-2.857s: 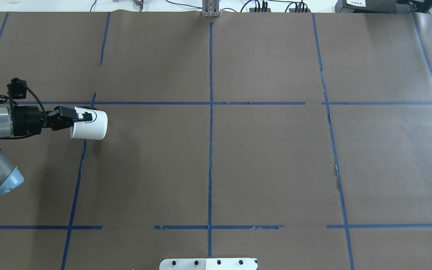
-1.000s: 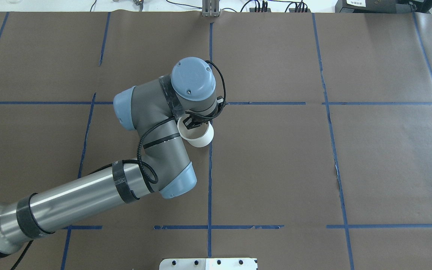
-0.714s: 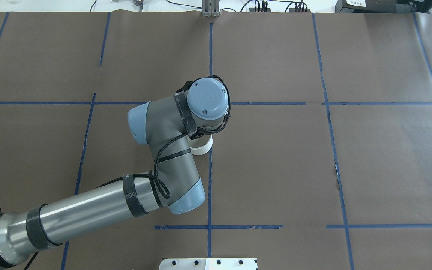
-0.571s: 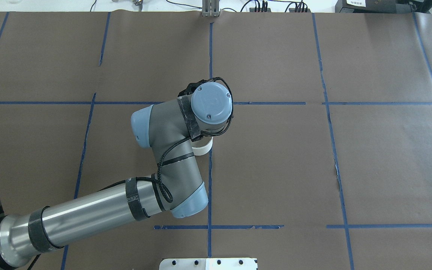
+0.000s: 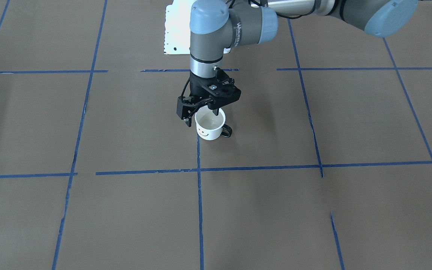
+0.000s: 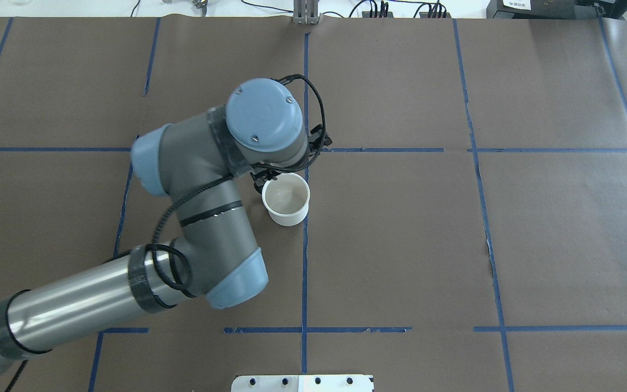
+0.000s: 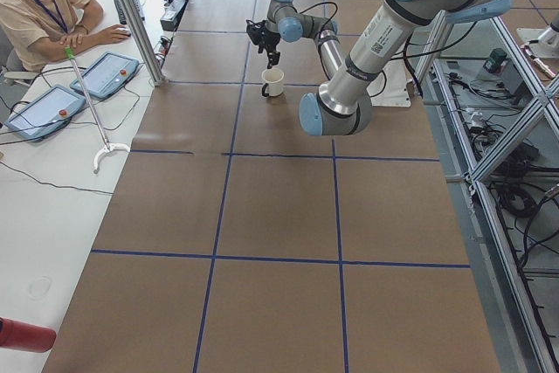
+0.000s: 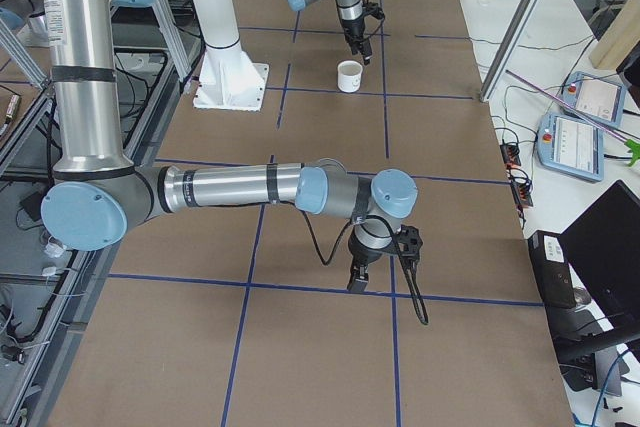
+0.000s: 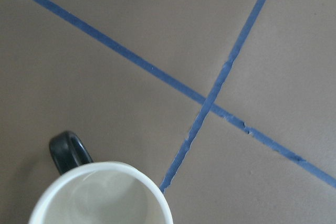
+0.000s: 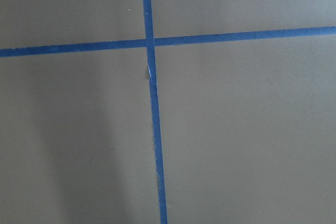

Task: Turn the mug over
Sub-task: 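Open the left gripper and withdraw it away from the upright mug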

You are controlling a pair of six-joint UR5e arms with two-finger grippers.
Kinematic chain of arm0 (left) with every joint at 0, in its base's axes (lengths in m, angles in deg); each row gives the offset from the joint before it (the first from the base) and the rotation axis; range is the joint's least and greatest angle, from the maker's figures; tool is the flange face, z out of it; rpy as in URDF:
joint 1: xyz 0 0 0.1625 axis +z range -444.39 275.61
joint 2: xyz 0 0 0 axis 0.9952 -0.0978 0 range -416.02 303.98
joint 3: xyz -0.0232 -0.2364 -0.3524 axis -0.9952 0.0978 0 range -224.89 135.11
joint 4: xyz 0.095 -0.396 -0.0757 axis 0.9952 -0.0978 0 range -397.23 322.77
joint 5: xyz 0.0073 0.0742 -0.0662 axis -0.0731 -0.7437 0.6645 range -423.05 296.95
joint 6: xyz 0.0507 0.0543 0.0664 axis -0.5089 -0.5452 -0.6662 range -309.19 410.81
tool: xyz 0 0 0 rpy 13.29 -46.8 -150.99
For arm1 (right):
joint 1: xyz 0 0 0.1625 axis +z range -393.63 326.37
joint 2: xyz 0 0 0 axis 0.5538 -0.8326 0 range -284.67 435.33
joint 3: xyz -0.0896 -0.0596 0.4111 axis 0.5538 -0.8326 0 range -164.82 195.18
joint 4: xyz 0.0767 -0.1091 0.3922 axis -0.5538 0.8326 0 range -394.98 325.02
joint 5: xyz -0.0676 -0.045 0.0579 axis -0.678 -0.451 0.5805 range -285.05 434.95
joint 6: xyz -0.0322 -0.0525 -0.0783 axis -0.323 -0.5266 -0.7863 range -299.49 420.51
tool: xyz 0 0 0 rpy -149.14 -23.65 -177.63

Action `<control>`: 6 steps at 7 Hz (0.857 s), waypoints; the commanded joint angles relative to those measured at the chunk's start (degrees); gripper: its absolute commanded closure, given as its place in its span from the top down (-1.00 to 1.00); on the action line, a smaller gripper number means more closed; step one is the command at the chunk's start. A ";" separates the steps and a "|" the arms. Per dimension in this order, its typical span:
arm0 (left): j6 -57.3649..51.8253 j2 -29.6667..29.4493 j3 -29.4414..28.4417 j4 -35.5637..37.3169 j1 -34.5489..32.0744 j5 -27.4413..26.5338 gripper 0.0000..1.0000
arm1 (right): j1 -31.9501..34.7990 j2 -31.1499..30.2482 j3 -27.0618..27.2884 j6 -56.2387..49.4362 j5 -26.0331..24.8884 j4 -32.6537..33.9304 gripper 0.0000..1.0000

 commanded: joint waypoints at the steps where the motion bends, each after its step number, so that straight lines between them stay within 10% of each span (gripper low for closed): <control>1: -17.02 11.23 12.80 1.89 -7.38 6.28 1.00 | 0.00 -0.03 0.00 0.00 0.00 0.00 1.00; 6: -80.87 43.31 17.53 1.36 -42.39 20.73 1.00 | 0.00 -0.03 0.00 0.00 0.00 0.00 1.00</control>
